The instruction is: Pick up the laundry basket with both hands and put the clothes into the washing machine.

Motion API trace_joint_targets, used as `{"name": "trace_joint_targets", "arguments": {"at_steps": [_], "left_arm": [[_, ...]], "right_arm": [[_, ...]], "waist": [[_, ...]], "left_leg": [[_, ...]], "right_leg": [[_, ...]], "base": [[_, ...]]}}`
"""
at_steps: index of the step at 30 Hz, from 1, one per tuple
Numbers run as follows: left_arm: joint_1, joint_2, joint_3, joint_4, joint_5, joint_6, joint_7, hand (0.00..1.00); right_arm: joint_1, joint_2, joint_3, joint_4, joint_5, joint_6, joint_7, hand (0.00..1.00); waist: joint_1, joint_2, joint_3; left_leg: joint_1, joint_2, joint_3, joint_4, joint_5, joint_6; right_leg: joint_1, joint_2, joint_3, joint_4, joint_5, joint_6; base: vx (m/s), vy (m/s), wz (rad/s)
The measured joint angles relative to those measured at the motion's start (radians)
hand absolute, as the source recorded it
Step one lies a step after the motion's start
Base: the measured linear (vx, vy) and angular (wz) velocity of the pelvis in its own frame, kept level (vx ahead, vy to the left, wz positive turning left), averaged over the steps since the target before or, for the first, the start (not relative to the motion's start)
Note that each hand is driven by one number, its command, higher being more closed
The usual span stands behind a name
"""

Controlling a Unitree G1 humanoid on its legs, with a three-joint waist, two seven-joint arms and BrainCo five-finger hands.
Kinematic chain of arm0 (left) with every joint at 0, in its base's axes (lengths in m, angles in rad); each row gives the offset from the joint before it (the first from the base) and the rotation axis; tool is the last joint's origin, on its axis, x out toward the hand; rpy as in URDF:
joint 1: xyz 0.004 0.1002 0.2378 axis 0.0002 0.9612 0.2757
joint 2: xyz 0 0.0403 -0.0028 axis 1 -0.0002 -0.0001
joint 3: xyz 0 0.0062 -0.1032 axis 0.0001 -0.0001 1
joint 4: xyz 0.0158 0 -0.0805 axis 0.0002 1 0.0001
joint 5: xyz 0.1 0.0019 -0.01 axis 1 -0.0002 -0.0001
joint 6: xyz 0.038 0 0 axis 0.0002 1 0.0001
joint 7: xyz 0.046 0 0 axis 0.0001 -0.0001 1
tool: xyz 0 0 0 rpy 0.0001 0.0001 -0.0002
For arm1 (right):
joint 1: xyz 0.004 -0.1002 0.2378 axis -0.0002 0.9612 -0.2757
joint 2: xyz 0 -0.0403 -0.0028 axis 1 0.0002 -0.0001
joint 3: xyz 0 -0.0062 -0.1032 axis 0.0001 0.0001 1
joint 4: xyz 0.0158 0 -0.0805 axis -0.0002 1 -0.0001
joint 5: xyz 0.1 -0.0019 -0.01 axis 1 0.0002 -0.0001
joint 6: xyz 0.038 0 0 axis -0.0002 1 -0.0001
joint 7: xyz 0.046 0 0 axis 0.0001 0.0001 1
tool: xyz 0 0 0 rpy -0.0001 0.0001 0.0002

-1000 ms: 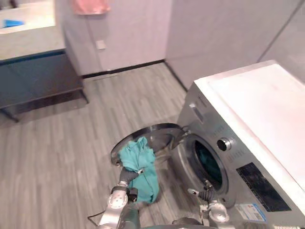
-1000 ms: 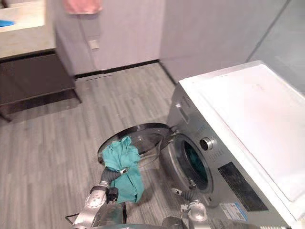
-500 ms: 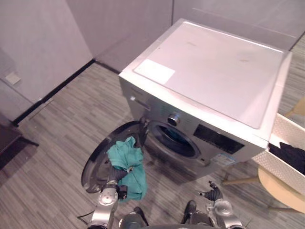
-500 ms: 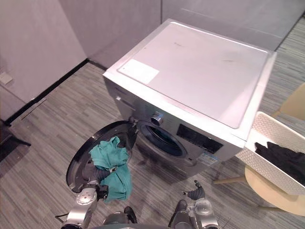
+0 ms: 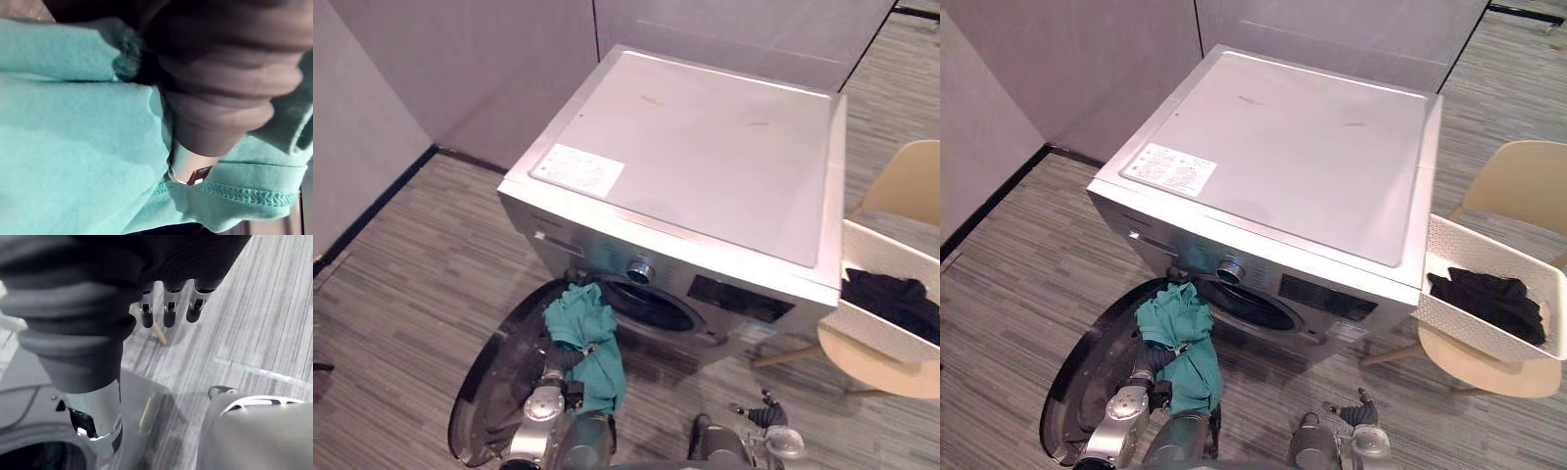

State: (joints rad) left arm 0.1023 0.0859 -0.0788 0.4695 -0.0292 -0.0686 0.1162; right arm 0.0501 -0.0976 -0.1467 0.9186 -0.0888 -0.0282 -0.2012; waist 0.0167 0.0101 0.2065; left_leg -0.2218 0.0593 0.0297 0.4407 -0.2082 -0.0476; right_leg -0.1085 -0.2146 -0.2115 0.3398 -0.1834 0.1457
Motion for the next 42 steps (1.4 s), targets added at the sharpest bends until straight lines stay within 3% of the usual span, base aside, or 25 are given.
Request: {"name": "trace_joint_targets", "arguments": {"at_steps": [4, 8, 12, 17, 23, 27, 30, 35, 36, 42], "left_arm": [[0.004, 0.007, 0.003, -0.048, -0.001, 0.000, 0.002, 1.00], [-0.068, 0.002, 0.009, -0.135, -0.051, -0.008, 0.047, 1.00], [-0.151, -0.029, 0.031, -0.183, -0.087, -0.008, 0.090, 1.00], [-0.332, -0.044, 0.051, -0.216, -0.087, -0.007, 0.140, 1.00], [-0.549, -0.031, 0.052, -0.235, -0.077, 0.001, 0.215, 1.00], [-0.685, 0.052, 0.050, -0.234, -0.054, 0.027, 0.242, 1.00], [-0.894, 0.171, 0.040, -0.218, -0.036, 0.048, 0.262, 1.00], [-1.266, 0.266, -0.023, -0.136, 0.044, 0.050, 0.329, 1.00], [-1.347, 0.278, -0.037, -0.117, 0.057, 0.050, 0.346, 0.00], [-1.536, 0.290, -0.038, -0.052, 0.104, 0.052, 0.433, 0.00]], "right_arm": [[-0.010, 0.018, 0.000, -0.053, 0.010, -0.006, -0.002, 0.00], [-0.075, 0.012, 0.003, -0.131, 0.058, -0.007, -0.031, 0.00], [-0.145, 0.017, 0.009, -0.207, 0.094, -0.005, -0.060, 0.00], [-0.256, -0.001, -0.007, -0.371, 0.118, -0.015, -0.102, 0.00], [-0.302, -0.028, -0.037, -0.522, 0.129, -0.050, -0.127, 0.00], [-0.298, -0.008, -0.042, -0.594, 0.159, -0.064, -0.127, 0.00], [-0.295, 0.021, -0.041, -0.634, 0.159, -0.085, -0.126, 0.00], [-0.296, 0.035, -0.041, -0.635, 0.159, -0.124, -0.125, 0.00], [-0.296, 0.036, -0.042, -0.635, 0.159, -0.130, -0.125, 0.00], [-0.301, 0.043, -0.043, -0.620, 0.179, -0.164, -0.125, 0.00]], "waist": [[0.003, -0.004, 0.033], [0.023, -0.011, 0.140], [0.025, -0.014, 0.208], [0.024, -0.025, 0.238], [0.016, -0.028, 0.239], [-0.015, -0.035, 0.241], [-0.038, -0.069, 0.250], [-0.057, -0.077, 0.246], [-0.058, -0.077, 0.246], [-0.065, -0.079, 0.246]], "left_leg": [[-0.078, 0.014, 0.005, 0.183, -0.077, 0.000], [-0.297, 0.047, 0.015, 0.491, -0.220, 0.021], [-0.549, 0.085, 0.003, 0.732, -0.288, 0.018], [-0.904, 0.135, -0.002, 0.965, -0.309, 0.019], [-1.158, 0.180, -0.014, 1.135, -0.323, 0.010], [-1.234, 0.195, -0.026, 1.172, -0.322, 0.008], [-1.271, 0.205, -0.039, 1.183, -0.312, -0.009], [-1.305, 0.206, -0.059, 1.185, -0.306, -0.019], [-1.310, 0.207, -0.059, 1.183, -0.306, -0.020], [-1.317, 0.215, -0.060, 1.116, -0.281, -0.030]], "right_leg": [[-0.070, -0.017, 0.004, 0.186, -0.076, 0.001], [-0.321, -0.050, 0.058, 0.556, -0.247, -0.005], [-0.587, -0.050, 0.102, 0.815, -0.326, -0.029], [-0.983, -0.020, 0.174, 1.072, -0.358, -0.053], [-1.270, 0.039, 0.236, 1.248, -0.365, -0.058], [-1.352, 0.056, 0.242, 1.287, -0.362, -0.063], [-1.393, 0.065, 0.236, 1.305, -0.351, -0.084], [-1.415, 0.072, 0.207, 1.305, -0.350, -0.092], [-1.419, 0.072, 0.204, 1.302, -0.349, -0.094], [-1.419, 0.073, 0.176, 1.233, -0.330, -0.116]], "base": [[-0.01, 0.041, 0.06], [-0.17, -0.044, -0.07], [-0.20, -0.031, -0.11], [-0.14, -0.030, -0.26], [-0.12, -0.087, -0.22], [-0.06, -0.074, -0.14], [0.00, -0.071, -0.08], [0.03, -0.039, 0.00], [0.04, -0.027, -0.04], [0.05, -0.020, -0.03]]}}
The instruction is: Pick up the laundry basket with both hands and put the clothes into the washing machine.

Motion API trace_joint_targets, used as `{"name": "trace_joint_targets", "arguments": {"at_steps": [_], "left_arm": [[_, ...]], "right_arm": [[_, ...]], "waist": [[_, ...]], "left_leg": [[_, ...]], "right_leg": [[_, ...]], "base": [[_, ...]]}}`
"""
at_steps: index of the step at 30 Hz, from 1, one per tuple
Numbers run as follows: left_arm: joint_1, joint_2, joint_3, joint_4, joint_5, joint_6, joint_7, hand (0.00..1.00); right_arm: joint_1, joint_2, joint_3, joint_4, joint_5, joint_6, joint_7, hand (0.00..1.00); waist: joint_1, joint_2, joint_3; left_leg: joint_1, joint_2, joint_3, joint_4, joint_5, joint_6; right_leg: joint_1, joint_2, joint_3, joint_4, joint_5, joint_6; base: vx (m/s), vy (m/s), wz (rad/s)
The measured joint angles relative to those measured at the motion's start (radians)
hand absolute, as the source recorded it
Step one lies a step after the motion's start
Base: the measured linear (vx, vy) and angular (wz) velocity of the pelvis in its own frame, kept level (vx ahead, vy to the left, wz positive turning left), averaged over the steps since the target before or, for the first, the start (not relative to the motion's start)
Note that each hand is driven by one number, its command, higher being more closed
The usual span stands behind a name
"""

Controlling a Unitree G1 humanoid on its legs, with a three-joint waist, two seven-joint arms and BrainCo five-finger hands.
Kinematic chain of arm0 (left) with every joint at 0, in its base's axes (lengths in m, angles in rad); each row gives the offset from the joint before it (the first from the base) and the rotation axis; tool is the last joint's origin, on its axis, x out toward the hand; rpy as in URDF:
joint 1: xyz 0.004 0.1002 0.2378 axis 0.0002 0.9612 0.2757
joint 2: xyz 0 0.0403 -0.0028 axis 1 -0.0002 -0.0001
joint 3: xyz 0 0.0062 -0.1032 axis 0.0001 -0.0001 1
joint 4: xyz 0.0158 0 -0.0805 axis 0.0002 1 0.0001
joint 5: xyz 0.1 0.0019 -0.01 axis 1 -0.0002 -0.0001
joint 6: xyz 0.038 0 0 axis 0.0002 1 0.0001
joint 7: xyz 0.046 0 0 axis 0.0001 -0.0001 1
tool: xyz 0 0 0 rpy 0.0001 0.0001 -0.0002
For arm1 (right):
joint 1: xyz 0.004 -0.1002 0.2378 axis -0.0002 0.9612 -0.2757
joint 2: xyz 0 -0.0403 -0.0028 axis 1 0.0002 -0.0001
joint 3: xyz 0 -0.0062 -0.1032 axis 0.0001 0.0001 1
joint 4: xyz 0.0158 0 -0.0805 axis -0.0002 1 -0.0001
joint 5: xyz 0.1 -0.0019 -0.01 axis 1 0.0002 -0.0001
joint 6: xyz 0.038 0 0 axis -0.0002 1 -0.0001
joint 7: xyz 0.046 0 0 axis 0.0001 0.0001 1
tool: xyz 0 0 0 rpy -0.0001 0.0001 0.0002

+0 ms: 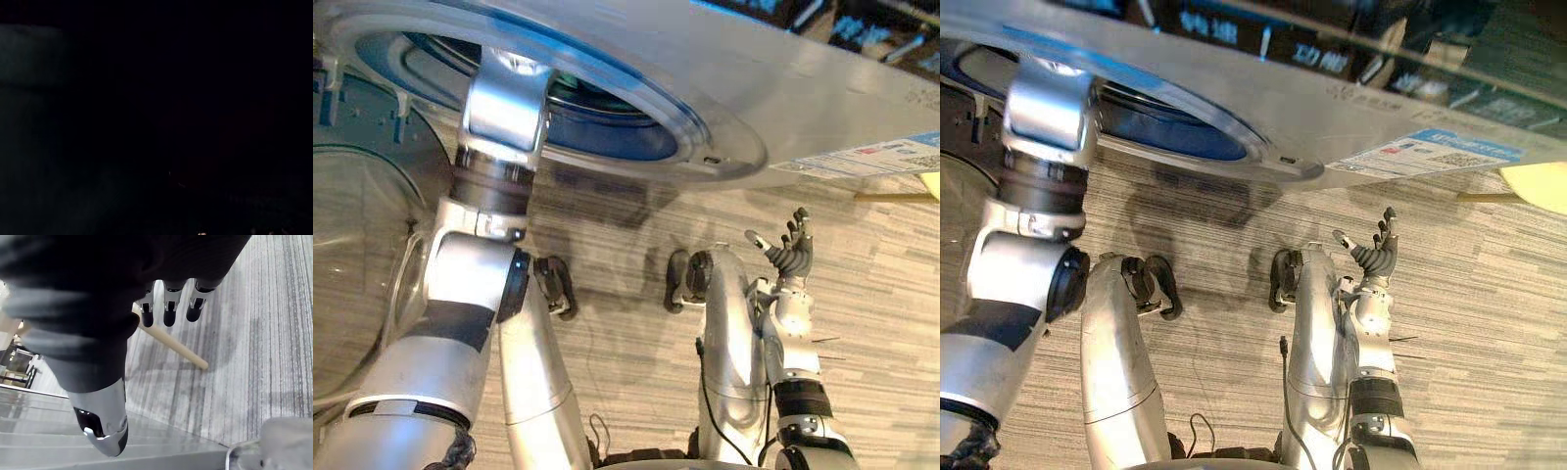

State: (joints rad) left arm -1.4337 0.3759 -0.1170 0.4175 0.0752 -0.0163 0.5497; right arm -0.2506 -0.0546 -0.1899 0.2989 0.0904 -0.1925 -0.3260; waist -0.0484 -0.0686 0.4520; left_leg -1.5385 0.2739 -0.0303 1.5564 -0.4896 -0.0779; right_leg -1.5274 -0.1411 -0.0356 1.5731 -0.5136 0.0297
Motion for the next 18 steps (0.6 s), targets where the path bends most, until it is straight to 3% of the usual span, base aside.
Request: {"name": "trace_joint_targets", "arguments": {"at_steps": [2, 6, 14, 18], "left_arm": [[-0.014, 0.021, 0.001, 0.064, 0.019, 0.019, 0.003, 0.00], [-0.014, 0.040, 0.002, 0.142, 0.057, 0.040, -0.020, 0.00], [0.027, 0.017, -0.051, 0.303, 0.295, 0.080, -0.248, 0.00], [0.122, 0.000, -0.051, 0.309, 0.368, 0.080, -0.301, 0.00]], "right_arm": [[-0.017, 0.001, 0.002, 0.053, 0.013, 0.000, 0.002, 0.00], [-0.018, -0.006, 0.000, 0.065, 0.029, -0.005, 0.007, 0.00], [-0.025, -0.011, 0.000, 0.091, 0.058, -0.018, 0.051, 0.00], [-0.031, -0.016, 0.003, 0.127, 0.066, -0.016, 0.078, 0.00]], "waist": [[-0.002, -0.016, -0.010], [0.000, -0.016, -0.010], [0.007, -0.016, -0.010], [0.011, -0.016, -0.011]], "left_leg": [[0.002, 0.001, -0.010, -0.018, 0.011, -0.016], [-0.004, 0.000, -0.020, -0.053, 0.036, -0.023], [-0.008, -0.002, -0.038, -0.054, 0.043, -0.033], [0.020, -0.002, -0.039, -0.053, 0.043, -0.033]], "right_leg": [[0.002, 0.001, -0.016, -0.013, 0.008, -0.015], [0.002, 0.001, -0.028, -0.036, 0.015, -0.026], [0.008, 0.000, -0.045, -0.036, 0.019, -0.034], [0.035, 0.000, -0.046, -0.032, 0.018, -0.036]], "base": [[0.06, -0.052, 0.00], [0.02, -0.054, 0.07], [0.03, -0.036, 0.00], [0.03, -0.033, 0.01]]}}
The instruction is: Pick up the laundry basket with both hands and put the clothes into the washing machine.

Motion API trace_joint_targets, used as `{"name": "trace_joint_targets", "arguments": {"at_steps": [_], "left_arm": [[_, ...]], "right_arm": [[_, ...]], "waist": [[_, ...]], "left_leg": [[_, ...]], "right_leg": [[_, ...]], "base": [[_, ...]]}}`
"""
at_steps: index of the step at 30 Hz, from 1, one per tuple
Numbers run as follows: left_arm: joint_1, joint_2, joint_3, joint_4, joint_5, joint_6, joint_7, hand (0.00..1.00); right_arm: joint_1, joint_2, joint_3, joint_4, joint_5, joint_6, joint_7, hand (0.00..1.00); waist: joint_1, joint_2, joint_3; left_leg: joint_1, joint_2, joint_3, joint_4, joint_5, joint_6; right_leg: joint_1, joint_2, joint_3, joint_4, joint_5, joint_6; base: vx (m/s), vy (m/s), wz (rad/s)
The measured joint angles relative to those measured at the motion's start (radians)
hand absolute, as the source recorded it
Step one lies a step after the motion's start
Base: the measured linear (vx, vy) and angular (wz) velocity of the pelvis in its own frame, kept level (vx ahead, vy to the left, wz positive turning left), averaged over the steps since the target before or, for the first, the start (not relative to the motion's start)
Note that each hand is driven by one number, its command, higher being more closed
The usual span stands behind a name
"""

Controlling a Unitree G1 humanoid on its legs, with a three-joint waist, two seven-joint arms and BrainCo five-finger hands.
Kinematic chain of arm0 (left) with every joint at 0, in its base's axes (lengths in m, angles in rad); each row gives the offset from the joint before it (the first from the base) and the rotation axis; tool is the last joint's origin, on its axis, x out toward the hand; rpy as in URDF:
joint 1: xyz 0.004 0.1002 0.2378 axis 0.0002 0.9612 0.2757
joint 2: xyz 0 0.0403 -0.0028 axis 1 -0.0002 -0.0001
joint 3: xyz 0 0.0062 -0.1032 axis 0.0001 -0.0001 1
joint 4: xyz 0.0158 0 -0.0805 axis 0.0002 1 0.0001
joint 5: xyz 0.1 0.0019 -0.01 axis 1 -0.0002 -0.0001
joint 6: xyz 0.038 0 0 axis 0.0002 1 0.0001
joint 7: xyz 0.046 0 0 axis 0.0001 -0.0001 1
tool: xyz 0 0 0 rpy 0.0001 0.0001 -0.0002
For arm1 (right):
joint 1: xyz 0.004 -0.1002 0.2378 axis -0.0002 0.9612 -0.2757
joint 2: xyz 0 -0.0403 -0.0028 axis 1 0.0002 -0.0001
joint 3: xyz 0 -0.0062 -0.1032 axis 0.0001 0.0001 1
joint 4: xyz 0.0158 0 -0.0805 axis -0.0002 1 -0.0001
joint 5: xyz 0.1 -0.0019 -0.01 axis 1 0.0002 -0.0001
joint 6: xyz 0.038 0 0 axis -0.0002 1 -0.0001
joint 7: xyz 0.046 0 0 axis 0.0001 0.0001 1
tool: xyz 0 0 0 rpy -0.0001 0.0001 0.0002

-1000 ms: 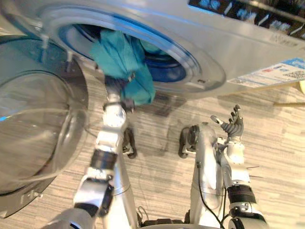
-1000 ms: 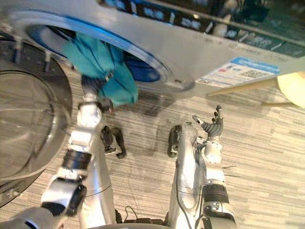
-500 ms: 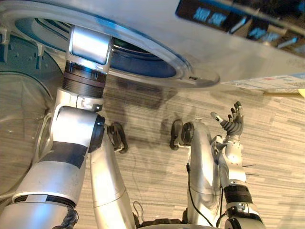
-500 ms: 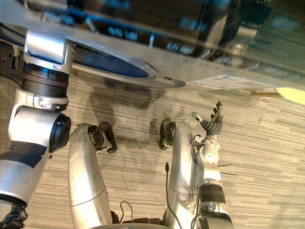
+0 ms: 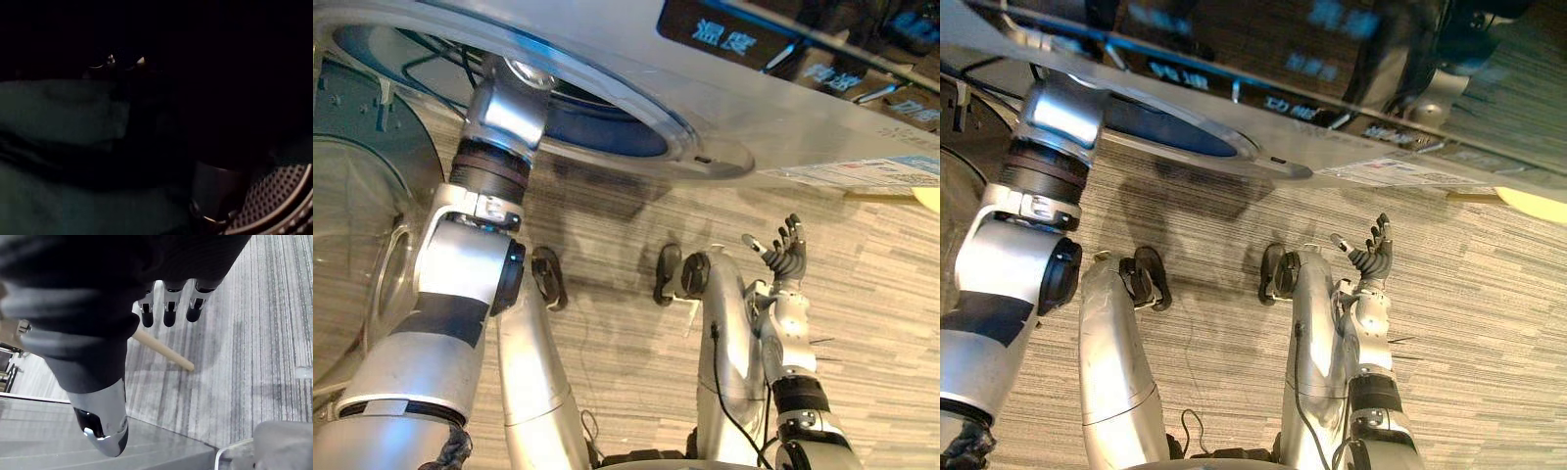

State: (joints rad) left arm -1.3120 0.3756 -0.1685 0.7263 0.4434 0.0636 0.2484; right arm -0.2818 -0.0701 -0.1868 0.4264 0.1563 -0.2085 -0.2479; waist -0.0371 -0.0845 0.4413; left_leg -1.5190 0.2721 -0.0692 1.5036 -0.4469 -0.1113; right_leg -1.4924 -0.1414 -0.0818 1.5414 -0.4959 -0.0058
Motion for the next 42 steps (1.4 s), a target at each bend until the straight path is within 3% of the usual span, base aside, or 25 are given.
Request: {"name": "trace_joint_targets", "arguments": {"at_steps": [6, 9, 12, 16, 18, 20, 23, 27, 32, 35, 42], "left_arm": [[0.114, 0.005, 0.023, -0.035, 0.000, 0.006, -0.016, 0.00], [0.227, 0.010, 0.059, -0.155, -0.014, 0.010, -0.010, 0.00], [0.416, -0.011, 0.103, -0.269, -0.093, -0.002, 0.018, 0.00], [0.779, -0.159, 0.167, -0.373, -0.261, -0.040, 0.025, 0.00], [1.006, -0.241, 0.170, -0.375, -0.360, -0.053, 0.013, 0.00], [1.144, -0.287, 0.161, -0.373, -0.407, -0.063, -0.016, 0.00], [1.292, -0.342, 0.161, -0.320, -0.441, -0.077, -0.074, 0.00], [1.332, -0.364, 0.212, -0.091, -0.435, -0.089, -0.114, 0.00], [1.335, -0.354, 0.262, 0.177, -0.359, -0.067, -0.116, 0.00], [1.342, -0.332, 0.271, 0.216, -0.323, -0.067, -0.120, 0.00], [1.329, -0.323, 0.250, 0.249, -0.314, -0.067, -0.136, 0.00]], "right_arm": [[0.003, -0.016, 0.016, 0.023, 0.000, 0.026, 0.011, 0.00], [0.014, -0.017, 0.028, 0.027, -0.006, 0.050, 0.016, 0.00], [0.060, -0.002, 0.047, 0.042, -0.011, 0.074, 0.023, 0.00], [0.157, 0.027, 0.045, 0.053, -0.015, 0.109, 0.035, 0.00], [0.216, 0.027, 0.045, 0.068, -0.029, 0.128, 0.035, 0.00], [0.241, 0.027, 0.045, 0.086, -0.040, 0.142, 0.037, 0.00], [0.309, 0.030, 0.042, 0.134, -0.062, 0.152, 0.039, 0.00], [0.337, 0.050, 0.008, 0.233, -0.066, 0.165, 0.057, 0.00], [0.328, 0.049, -0.092, 0.445, -0.052, 0.175, 0.057, 0.00], [0.333, 0.043, -0.120, 0.524, -0.037, 0.174, 0.057, 0.00], [0.317, 0.023, -0.133, 0.578, -0.002, 0.169, 0.058, 0.00]], "waist": [[0.016, -0.001, -0.001], [0.021, -0.001, -0.001], [0.029, -0.001, -0.001], [0.058, -0.001, -0.008], [0.063, 0.001, -0.077], [0.065, 0.002, -0.098], [0.078, 0.007, -0.193], [0.081, 0.048, -0.318], [0.074, 0.103, -0.390], [0.050, 0.104, -0.393], [0.050, 0.100, -0.392]], "left_leg": [[0.038, -0.001, -0.008, -0.005, 0.000, -0.001], [0.080, -0.013, -0.008, -0.056, 0.023, -0.005], [0.198, -0.029, -0.008, -0.189, 0.066, -0.020], [0.470, -0.046, 0.011, -0.456, 0.138, -0.040], [0.626, -0.050, 0.041, -0.629, 0.184, -0.038], [0.783, -0.053, 0.075, -0.761, 0.212, -0.034], [1.011, -0.057, 0.135, -0.985, 0.274, -0.019], [1.204, -0.064, 0.215, -1.187, 0.325, -0.008], [1.408, -0.084, 0.290, -1.395, 0.382, -0.007], [1.476, -0.099, 0.295, -1.440, 0.393, -0.010], [1.511, -0.106, 0.340, -1.422, 0.391, -0.008]], "right_leg": [[0.045, -0.003, -0.008, -0.002, -0.003, -0.003], [0.093, -0.015, -0.023, -0.041, -0.002, -0.006], [0.220, -0.026, -0.061, -0.152, 0.007, -0.020], [0.492, -0.032, -0.119, -0.379, 0.040, -0.030], [0.642, -0.027, -0.146, -0.539, 0.082, -0.017], [0.788, -0.014, -0.150, -0.669, 0.117, -0.001], [0.994, 0.003, -0.159, -0.899, 0.190, 0.030], [1.172, 0.029, -0.136, -1.142, 0.285, 0.057], [1.364, 0.058, -0.089, -1.410, 0.404, 0.081], [1.439, 0.070, -0.077, -1.482, 0.431, 0.084], [1.431, 0.083, 0.068, -1.542, 0.505, 0.086]], "base": [[0.01, -0.043, 0.03], [0.04, -0.069, 0.20], [0.09, -0.099, 0.32], [0.15, -0.116, 0.33], [0.23, -0.067, 0.20], [0.23, 0.042, -0.08], [0.23, 0.083, -0.13], [0.20, 0.108, -0.27], [0.15, 0.086, -0.36], [0.08, 0.056, -0.12], [-0.02, 0.013, -0.56]]}}
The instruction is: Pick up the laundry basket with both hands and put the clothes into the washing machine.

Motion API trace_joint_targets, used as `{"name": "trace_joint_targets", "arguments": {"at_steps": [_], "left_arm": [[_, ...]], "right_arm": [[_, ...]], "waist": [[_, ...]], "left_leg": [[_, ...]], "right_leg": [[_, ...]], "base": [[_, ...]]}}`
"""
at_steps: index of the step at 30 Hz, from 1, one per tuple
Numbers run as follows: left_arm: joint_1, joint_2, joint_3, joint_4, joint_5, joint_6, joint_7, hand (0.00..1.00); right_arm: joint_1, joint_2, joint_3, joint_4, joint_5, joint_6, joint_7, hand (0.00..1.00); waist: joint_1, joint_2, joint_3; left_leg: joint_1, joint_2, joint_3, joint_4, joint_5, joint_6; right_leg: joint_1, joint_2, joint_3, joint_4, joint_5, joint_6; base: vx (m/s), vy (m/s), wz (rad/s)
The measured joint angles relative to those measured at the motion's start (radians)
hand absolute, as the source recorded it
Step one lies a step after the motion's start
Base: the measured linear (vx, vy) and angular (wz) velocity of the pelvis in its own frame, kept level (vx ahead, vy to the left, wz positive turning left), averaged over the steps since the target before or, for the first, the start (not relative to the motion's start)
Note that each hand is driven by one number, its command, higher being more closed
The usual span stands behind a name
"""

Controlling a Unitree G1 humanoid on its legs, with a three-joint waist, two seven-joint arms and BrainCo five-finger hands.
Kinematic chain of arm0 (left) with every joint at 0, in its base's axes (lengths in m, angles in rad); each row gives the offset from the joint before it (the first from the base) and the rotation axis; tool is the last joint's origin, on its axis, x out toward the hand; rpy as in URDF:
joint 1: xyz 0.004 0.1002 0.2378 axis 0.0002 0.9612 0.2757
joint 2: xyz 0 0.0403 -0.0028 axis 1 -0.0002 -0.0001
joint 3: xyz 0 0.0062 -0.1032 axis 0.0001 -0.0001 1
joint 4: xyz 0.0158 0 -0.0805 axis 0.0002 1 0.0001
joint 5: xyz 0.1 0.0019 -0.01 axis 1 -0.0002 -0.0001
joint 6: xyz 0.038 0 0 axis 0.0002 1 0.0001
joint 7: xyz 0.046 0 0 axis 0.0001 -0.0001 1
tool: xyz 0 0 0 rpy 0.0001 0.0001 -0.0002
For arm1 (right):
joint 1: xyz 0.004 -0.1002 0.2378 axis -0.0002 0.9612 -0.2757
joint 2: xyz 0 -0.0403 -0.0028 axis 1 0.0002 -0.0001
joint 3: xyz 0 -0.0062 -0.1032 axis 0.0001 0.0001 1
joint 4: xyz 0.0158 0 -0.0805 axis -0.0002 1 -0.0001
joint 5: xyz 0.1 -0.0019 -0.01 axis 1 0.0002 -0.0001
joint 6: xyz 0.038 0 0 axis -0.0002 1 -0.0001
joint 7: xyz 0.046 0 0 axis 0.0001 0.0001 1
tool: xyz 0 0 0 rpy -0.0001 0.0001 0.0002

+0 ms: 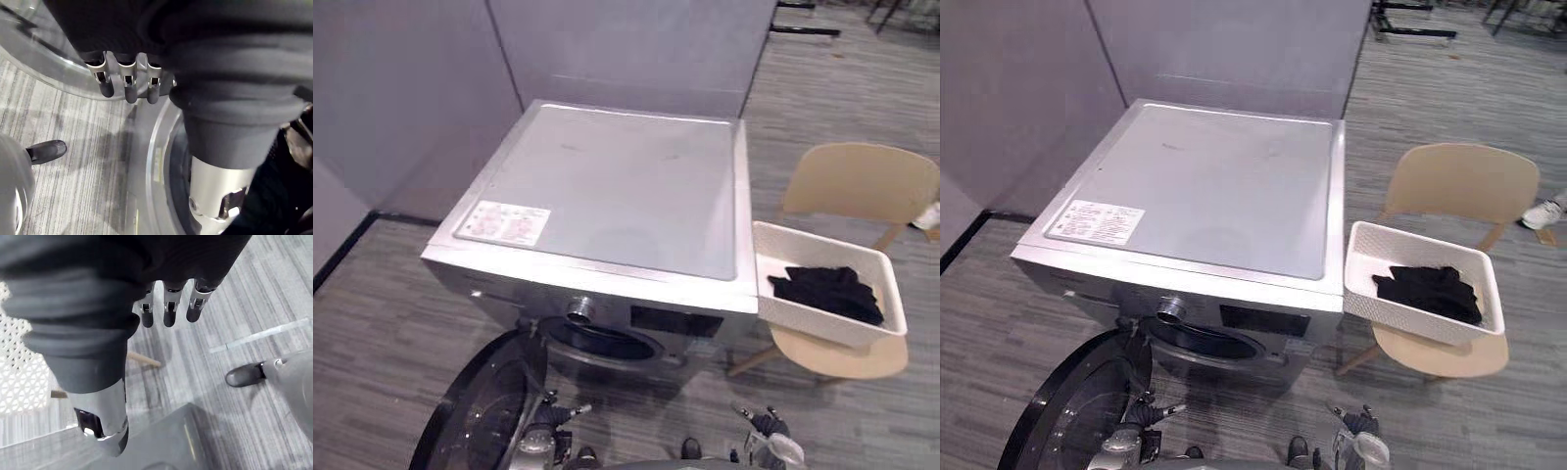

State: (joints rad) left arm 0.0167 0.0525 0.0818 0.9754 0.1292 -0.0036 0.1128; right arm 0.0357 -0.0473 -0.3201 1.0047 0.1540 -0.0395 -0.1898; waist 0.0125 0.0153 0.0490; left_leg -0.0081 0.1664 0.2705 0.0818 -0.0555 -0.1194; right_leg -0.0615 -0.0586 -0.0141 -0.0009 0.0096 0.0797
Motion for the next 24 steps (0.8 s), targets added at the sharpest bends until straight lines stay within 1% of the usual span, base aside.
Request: {"name": "trace_joint_targets", "arguments": {"at_steps": [1, 2, 3, 4, 5, 6, 7, 8, 9, 10, 11, 12, 13, 14, 15, 16, 17, 18, 19, 20, 21, 22, 23, 24], "left_arm": [[-0.005, -0.002, -0.004, 0.010, 0.000, 0.000, 0.000, 0.00], [-0.010, -0.010, -0.005, 0.017, 0.000, 0.001, 0.001, 0.00], [-0.010, -0.019, -0.006, 0.017, 0.000, 0.001, 0.002, 0.00], [-0.010, -0.024, -0.006, 0.017, 0.000, 0.001, 0.002, 0.00], [-0.015, -0.026, -0.005, 0.017, 0.000, 0.006, 0.004, 0.00], [-0.022, -0.025, -0.005, 0.017, 0.000, 0.010, 0.009, 0.00], [-0.029, -0.030, -0.009, 0.017, 0.000, 0.010, 0.015, 0.00], [-0.048, -0.024, -0.013, 0.016, 0.000, 0.010, 0.022, 0.00], [-0.058, -0.014, -0.015, 0.016, 0.000, 0.010, 0.024, 0.00], [-0.082, 0.010, -0.033, 0.017, 0.000, 0.010, 0.023, 0.00], [-0.102, 0.017, -0.044, 0.018, 0.000, 0.012, 0.023, 0.00], [-0.106, 0.019, -0.043, 0.017, 0.000, 0.013, 0.023, 0.00], [-0.107, 0.030, -0.043, 0.018, 0.000, 0.018, 0.023, 0.00], [-0.102, 0.036, -0.042, 0.018, 0.000, 0.020, 0.023, 0.00], [-0.100, 0.041, -0.043, 0.020, 0.000, 0.020, 0.023, 0.00], [-0.102, 0.049, -0.040, 0.033, 0.000, 0.020, 0.022, 0.00], [-0.115, 0.045, -0.043, 0.050, 0.000, 0.019, 0.023, 0.00], [-0.119, 0.045, -0.043, 0.051, 0.000, 0.018, 0.023, 0.00], [-0.123, 0.041, -0.038, 0.053, 0.000, 0.017, 0.022, 0.00], [-0.117, 0.033, -0.031, 0.057, 0.000, 0.018, 0.021, 0.00], [-0.112, 0.028, -0.031, 0.057, 0.000, 0.018, 0.020, 0.00], [-0.104, 0.020, -0.030, 0.057, -0.001, 0.017, 0.020, 0.00], [-0.103, 0.002, -0.012, 0.051, -0.001, 0.017, 0.019, 0.00], [-0.094, -0.014, 0.000, 0.040, -0.001, 0.016, 0.019, 0.00]], "right_arm": [[-0.002, -0.003, -0.005, 0.000, 0.008, -0.001, -0.001, 0.00], [-0.009, -0.005, -0.024, -0.001, 0.024, -0.003, -0.002, 0.00], [-0.012, -0.012, -0.032, -0.004, 0.033, -0.004, -0.003, 0.00], [-0.016, -0.017, -0.038, -0.008, 0.034, -0.004, -0.003, 0.00], [-0.035, -0.017, -0.043, -0.018, 0.045, -0.002, -0.008, 0.00], [-0.042, -0.018, -0.043, -0.021, 0.054, -0.002, -0.012, 0.00], [-0.048, -0.021, -0.043, -0.022, 0.059, -0.002, -0.018, 0.00], [-0.054, -0.021, -0.037, -0.022, 0.065, 0.000, -0.028, 0.00], [-0.054, -0.020, -0.032, -0.021, 0.067, 0.000, -0.031, 0.00], [-0.049, -0.022, -0.032, -0.015, 0.067, 0.005, -0.035, 0.00], [-0.050, -0.030, -0.036, -0.013, 0.066, 0.005, -0.046, 0.00], [-0.050, -0.033, -0.035, -0.008, 0.066, 0.005, -0.050, 0.00], [-0.049, -0.040, -0.033, 0.007, 0.064, 0.005, -0.051, 0.00], [-0.047, -0.042, -0.033, 0.013, 0.059, 0.005, -0.051, 0.00], [-0.045, -0.043, -0.033, 0.014, 0.057, 0.005, -0.051, 0.00], [-0.048, -0.047, -0.034, 0.014, 0.052, 0.005, -0.050, 0.00], [-0.041, -0.055, -0.033, 0.013, 0.048, 0.006, -0.047, 0.00], [-0.034, -0.059, -0.029, 0.013, 0.047, 0.006, -0.046, 0.00], [-0.025, -0.062, -0.022, 0.012, 0.042, 0.007, -0.044, 0.00], [-0.023, -0.063, -0.019, 0.012, 0.039, 0.007, -0.040, 0.00], [-0.023, -0.064, -0.014, 0.011, 0.037, 0.007, -0.038, 0.00], [-0.028, -0.063, -0.008, 0.010, 0.033, 0.007, -0.030, 0.00], [-0.032, -0.051, 0.007, 0.000, 0.032, 0.007, -0.026, 0.00], [-0.036, -0.044, 0.014, -0.006, 0.032, 0.007, -0.026, 0.00]], "waist": [[-0.002, 0.000, 0.001], [-0.005, 0.003, 0.008], [-0.003, 0.004, 0.013], [-0.003, 0.009, 0.019], [-0.005, 0.003, 0.040], [-0.008, -0.002, 0.048], [-0.012, 0.005, 0.051], [-0.024, 0.027, 0.061], [-0.029, 0.022, 0.065], [-0.031, 0.018, 0.073], [-0.036, 0.016, 0.078], [-0.036, 0.033, 0.087], [-0.036, 0.026, 0.084], [-0.035, 0.032, 0.087], [-0.033, 0.037, 0.090], [-0.034, 0.051, 0.096], [-0.061, 0.071, 0.097], [-0.064, 0.072, 0.097], [-0.066, 0.075, 0.098], [-0.067, 0.084, 0.101], [-0.066, 0.086, 0.104], [-0.064, 0.088, 0.113], [-0.057, 0.085, 0.141], [-0.045, 0.070, 0.158]], "left_leg": [[0.000, -0.004, -0.002, 0.008, -0.004, 0.005], [-0.001, -0.005, -0.001, 0.032, -0.024, 0.019], [0.000, -0.003, 0.008, 0.051, -0.064, 0.026], [0.003, 0.002, 0.012, 0.063, -0.100, 0.023], [0.019, -0.003, 0.084, 0.096, -0.158, 0.023], [0.021, -0.009, 0.149, 0.106, -0.186, 0.036], [0.026, 0.000, 0.198, 0.106, -0.192, 0.043], [0.028, 0.030, 0.284, 0.116, -0.194, 0.048], [0.030, 0.039, 0.323, 0.119, -0.195, 0.047], [0.042, 0.051, 0.409, 0.133, -0.196, 0.038], [0.052, 0.068, 0.471, 0.154, -0.192, 0.028], [0.055, 0.078, 0.491, 0.164, -0.192, 0.028], [0.086, 0.092, 0.530, 0.184, -0.193, 0.025], [0.121, 0.090, 0.565, 0.186, -0.205, 0.007], [0.137, 0.094, 0.586, 0.186, -0.214, -0.009], [0.176, 0.093, 0.620, 0.176, -0.219, -0.018], [0.204, 0.096, 0.645, 0.173, -0.216, -0.024], [0.209, 0.102, 0.650, 0.193, -0.216, -0.024], [0.206, 0.147, 0.653, 0.309, -0.215, -0.023], [0.188, 0.216, 0.632, 0.458, -0.201, -0.001], [0.173, 0.257, 0.610, 0.553, -0.175, 0.042], [0.132, 0.316, 0.547, 0.709, -0.149, 0.143], [0.041, 0.325, 0.399, 0.860, -0.193, 0.176], [-0.074, 0.270, 0.247, 0.933, -0.226, 0.128]], "right_leg": [[-0.014, 0.000, 0.033, -0.003, 0.010, 0.000], [-0.039, 0.005, 0.095, -0.003, 0.029, 0.006], [-0.065, 0.019, 0.158, -0.003, 0.043, 0.012], [-0.080, 0.034, 0.199, -0.004, 0.054, 0.016], [-0.108, 0.051, 0.303, -0.017, 0.060, 0.021], [-0.128, 0.054, 0.339, -0.043, 0.055, 0.005], [-0.142, 0.055, 0.323, -0.063, 0.036, -0.027], [-0.183, 0.055, 0.180, -0.028, 0.062, -0.045], [-0.202, 0.054, 0.084, 0.006, 0.066, -0.071], [-0.224, 0.034, -0.171, 0.045, 0.043, -0.156], [-0.223, -0.008, -0.381, 0.055, 0.020, -0.203], [-0.221, -0.024, -0.474, 0.064, 0.010, -0.225], [-0.217, -0.067, -0.673, 0.124, -0.011, -0.263], [-0.208, -0.089, -0.759, 0.170, -0.001, -0.272], [-0.205, -0.101, -0.778, 0.194, 0.021, -0.257], [-0.219, -0.092, -0.743, 0.236, 0.007, -0.181], [-0.254, -0.078, -0.685, 0.304, -0.038, -0.168], [-0.271, -0.076, -0.663, 0.335, -0.061, -0.169], [-0.291, -0.053, -0.609, 0.379, -0.098, -0.177], [-0.283, -0.021, -0.577, 0.383, -0.117, -0.181], [-0.270, -0.001, -0.557, 0.376, -0.126, -0.184], [-0.241, 0.030, -0.528, 0.357, -0.142, -0.200], [-0.193, 0.051, -0.491, 0.344, -0.156, -0.200], [-0.155, 0.054, -0.458, 0.338, -0.170, -0.199]], "base": [[-0.11, 0.011, -1.06], [-0.15, 0.017, -1.49], [-0.14, 0.020, -1.62], [-0.16, 0.045, -2.22], [-0.18, 0.057, -2.52], [-0.20, 0.064, -2.73], [-0.16, 0.029, -2.38], [-0.08, 0.002, -1.83], [0.00, -0.026, -2.08], [0.10, -0.034, -1.97], [0.12, -0.026, -2.01], [0.18, -0.119, -2.17], [0.16, -0.153, -2.17], [0.19, -0.209, -2.23], [0.14, -0.138, -1.76], [0.26, -0.185, -1.62], [0.26, -0.161, -1.43], [0.34, -0.194, -1.43], [0.31, -0.151, -1.29], [0.31, -0.132, -1.28], [0.30, -0.112, -1.03], [0.27, -0.093, -0.95], [0.27, -0.081, -1.01], [0.19, -0.033, -0.77]]}}
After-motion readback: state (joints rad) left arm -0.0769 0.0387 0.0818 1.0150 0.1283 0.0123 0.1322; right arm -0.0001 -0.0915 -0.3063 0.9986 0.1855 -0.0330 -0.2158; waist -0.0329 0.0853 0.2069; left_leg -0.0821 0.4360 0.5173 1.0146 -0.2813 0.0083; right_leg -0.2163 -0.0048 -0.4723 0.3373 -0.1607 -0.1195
